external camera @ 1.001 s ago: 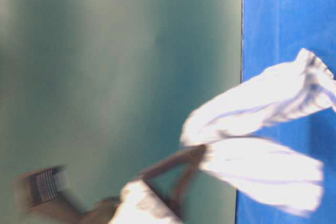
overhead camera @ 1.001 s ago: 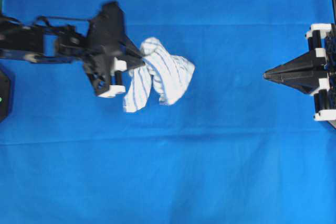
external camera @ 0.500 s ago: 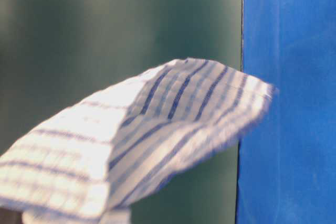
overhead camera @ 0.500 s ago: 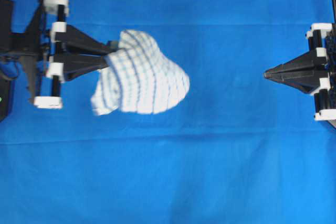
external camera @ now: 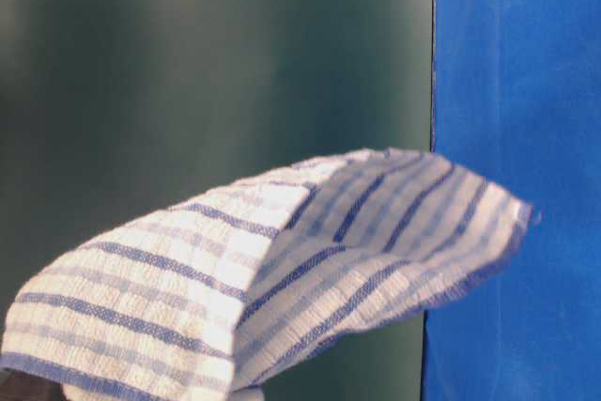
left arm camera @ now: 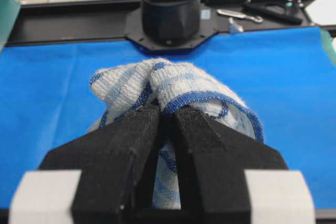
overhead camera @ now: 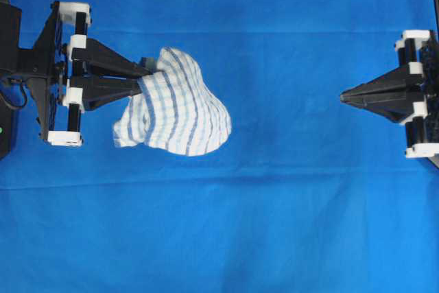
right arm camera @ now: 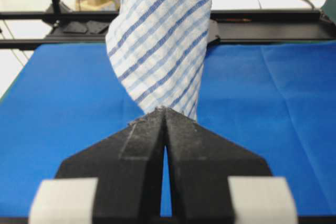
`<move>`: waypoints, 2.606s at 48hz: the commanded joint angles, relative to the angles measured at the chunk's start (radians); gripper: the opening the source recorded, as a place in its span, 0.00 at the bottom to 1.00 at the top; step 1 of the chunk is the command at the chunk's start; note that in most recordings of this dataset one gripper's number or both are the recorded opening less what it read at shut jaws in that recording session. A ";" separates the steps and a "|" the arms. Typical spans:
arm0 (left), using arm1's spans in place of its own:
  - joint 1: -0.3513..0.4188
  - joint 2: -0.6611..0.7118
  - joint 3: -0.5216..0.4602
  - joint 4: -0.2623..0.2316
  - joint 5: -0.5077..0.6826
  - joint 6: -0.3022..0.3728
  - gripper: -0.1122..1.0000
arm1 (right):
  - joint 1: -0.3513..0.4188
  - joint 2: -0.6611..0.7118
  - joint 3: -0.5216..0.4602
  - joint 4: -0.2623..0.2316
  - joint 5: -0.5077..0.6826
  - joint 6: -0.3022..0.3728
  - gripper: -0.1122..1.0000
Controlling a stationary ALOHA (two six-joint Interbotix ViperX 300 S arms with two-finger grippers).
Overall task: Hand over the towel.
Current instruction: 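Extend the right gripper to the towel held by the left gripper, then grasp the towel with the right gripper and open the left gripper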
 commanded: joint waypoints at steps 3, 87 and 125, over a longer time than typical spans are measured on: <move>-0.003 -0.003 -0.028 0.002 -0.012 0.003 0.15 | 0.002 0.043 -0.038 0.000 -0.017 0.000 0.10; -0.025 -0.003 -0.020 0.002 -0.029 0.003 0.15 | 0.026 0.864 -0.721 0.017 -0.081 0.081 0.14; -0.025 -0.104 0.026 -0.009 -0.005 -0.043 0.94 | 0.041 0.629 -0.500 0.017 -0.081 0.083 0.14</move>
